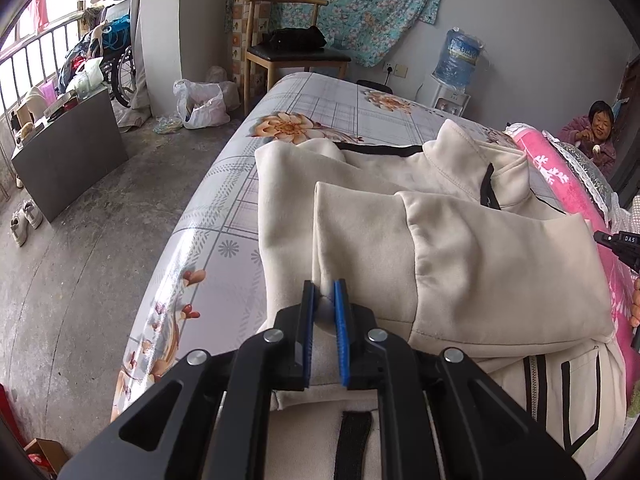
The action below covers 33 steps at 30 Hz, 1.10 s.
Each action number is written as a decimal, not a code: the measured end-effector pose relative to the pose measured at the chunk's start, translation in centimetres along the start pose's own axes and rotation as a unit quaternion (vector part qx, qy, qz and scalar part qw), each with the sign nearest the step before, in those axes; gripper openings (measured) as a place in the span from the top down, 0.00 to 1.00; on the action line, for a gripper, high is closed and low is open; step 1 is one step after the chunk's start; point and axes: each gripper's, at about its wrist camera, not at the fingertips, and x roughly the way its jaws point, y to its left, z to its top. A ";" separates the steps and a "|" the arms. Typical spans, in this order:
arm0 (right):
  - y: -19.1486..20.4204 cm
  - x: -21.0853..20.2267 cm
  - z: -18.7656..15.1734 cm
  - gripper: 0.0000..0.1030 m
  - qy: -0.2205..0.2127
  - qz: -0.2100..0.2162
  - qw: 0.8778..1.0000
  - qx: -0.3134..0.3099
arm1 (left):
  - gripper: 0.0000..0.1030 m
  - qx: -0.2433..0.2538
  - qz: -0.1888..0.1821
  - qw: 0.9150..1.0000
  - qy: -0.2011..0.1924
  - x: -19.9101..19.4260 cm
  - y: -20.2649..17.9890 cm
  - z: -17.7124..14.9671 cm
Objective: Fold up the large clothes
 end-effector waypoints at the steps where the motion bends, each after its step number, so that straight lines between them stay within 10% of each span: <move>1: -0.3 -0.3 0.1 1.00 -0.009 0.000 1.000 0.008 | 0.91 0.004 0.004 1.000 -0.002 0.0 0.0 0.0; 8: -3.6 -0.7 0.8 0.97 -0.012 -0.013 0.999 0.047 | 0.91 0.016 0.019 1.000 0.013 1.3 -0.4 0.0; 10: -2.8 -0.6 0.6 0.85 0.005 0.008 0.999 0.033 | 0.91 0.014 0.019 1.000 0.014 1.4 -0.4 0.0; 12: -1.3 -0.3 0.4 0.48 0.017 0.017 1.000 0.004 | 0.91 0.011 0.020 1.000 0.017 1.5 -0.3 0.0; 15: 1.3 0.9 0.2 0.46 0.032 -0.010 0.997 -0.064 | 0.91 0.015 0.024 0.999 0.016 1.6 -0.3 -0.2; 17: 2.6 2.6 0.1 0.47 0.055 -0.037 0.993 -0.096 | 0.91 0.018 0.028 0.999 0.016 1.7 -0.5 -0.2; 20: 3.5 3.5 0.1 0.97 0.057 -0.063 0.988 -0.130 | 0.91 0.023 0.031 0.999 0.011 1.6 -0.6 -0.4; 25: 1.8 0.4 0.6 0.98 -0.011 -0.030 0.997 -0.073 | 0.91 0.018 0.027 0.999 0.001 1.3 -0.4 -0.6; 33: -1.2 3.2 0.3 0.95 0.015 -0.016 1.000 0.001 | 0.90 0.019 0.021 1.000 0.007 1.2 -0.1 -0.7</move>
